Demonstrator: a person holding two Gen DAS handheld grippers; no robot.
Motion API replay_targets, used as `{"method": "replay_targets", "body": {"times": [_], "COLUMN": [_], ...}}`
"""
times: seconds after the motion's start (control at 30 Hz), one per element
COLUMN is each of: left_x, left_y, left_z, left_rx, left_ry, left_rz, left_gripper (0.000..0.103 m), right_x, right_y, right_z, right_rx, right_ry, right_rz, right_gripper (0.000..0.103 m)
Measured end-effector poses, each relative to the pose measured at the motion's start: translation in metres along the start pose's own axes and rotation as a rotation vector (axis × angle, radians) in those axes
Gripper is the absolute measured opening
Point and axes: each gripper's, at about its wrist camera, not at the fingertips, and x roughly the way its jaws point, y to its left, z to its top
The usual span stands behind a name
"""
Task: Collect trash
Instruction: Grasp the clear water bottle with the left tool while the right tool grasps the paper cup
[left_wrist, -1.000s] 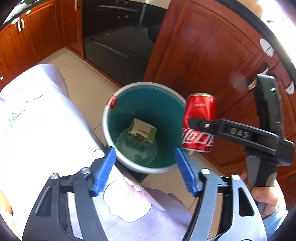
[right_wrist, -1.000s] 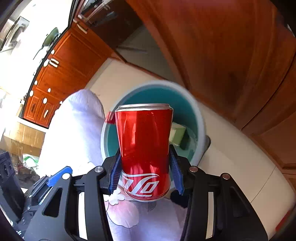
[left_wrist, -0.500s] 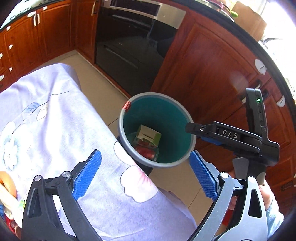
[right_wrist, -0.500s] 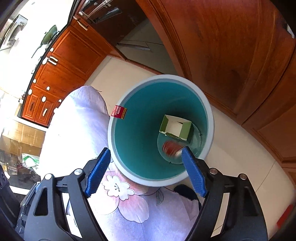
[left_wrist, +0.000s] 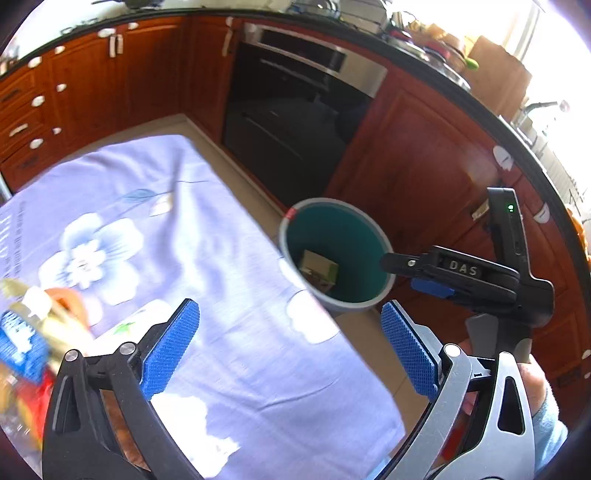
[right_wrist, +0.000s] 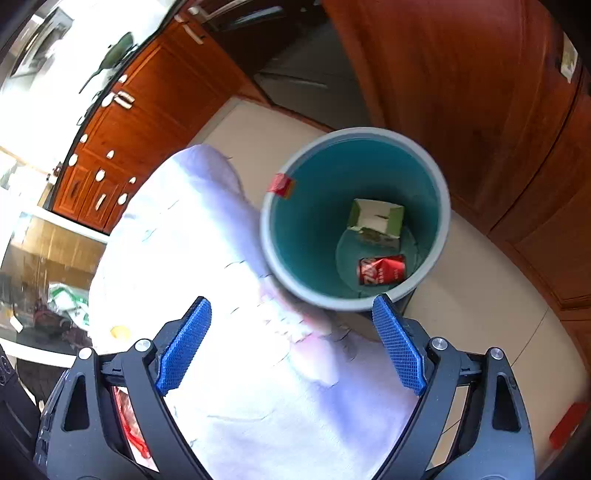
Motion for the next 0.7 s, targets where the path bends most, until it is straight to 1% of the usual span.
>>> {"method": "replay_targets", "body": {"times": [0.13, 0.2, 0.37, 0.47, 0.6, 0.7], "left_x": [-0.033, -0.049, -0.089, -0.107, -0.114, -0.109], "left_y": [0.023, 0.040, 0.090, 0.124, 0.158, 0.180], "left_z": [-0.013, -0.021, -0.036, -0.045, -0.056, -0.064], "left_rx": [-0.025, -0.043, -0.082, -0.117, -0.154, -0.182], "left_ry": [-0.037, -0.053, -0.092, -0.097, -0.079, -0.047], "left_rz": [0.050, 0.086, 0.198, 0.259, 0.309, 0.324], "left_gripper": [0.099, 0.099, 0.099, 0.099, 0.099, 0.099], "right_x": [-0.007, -0.008, -0.005, -0.001, 0.009, 0.018], "right_y": [0.027, 0.042, 0.077, 0.099, 0.123, 0.141], "right_z": [-0.016, -0.025, -0.046, -0.057, -0.070, -0.076], "right_rx": [-0.046, -0.072, -0.137, -0.175, -0.208, -0.230], "right_ry": [0.003, 0.016, 0.047, 0.068, 0.104, 0.129], "right_rz": [0.009, 0.012, 0.015, 0.010, 0.009, 0.010], "right_gripper": [0.085, 0.085, 0.085, 0.085, 0.085, 0.085]}}
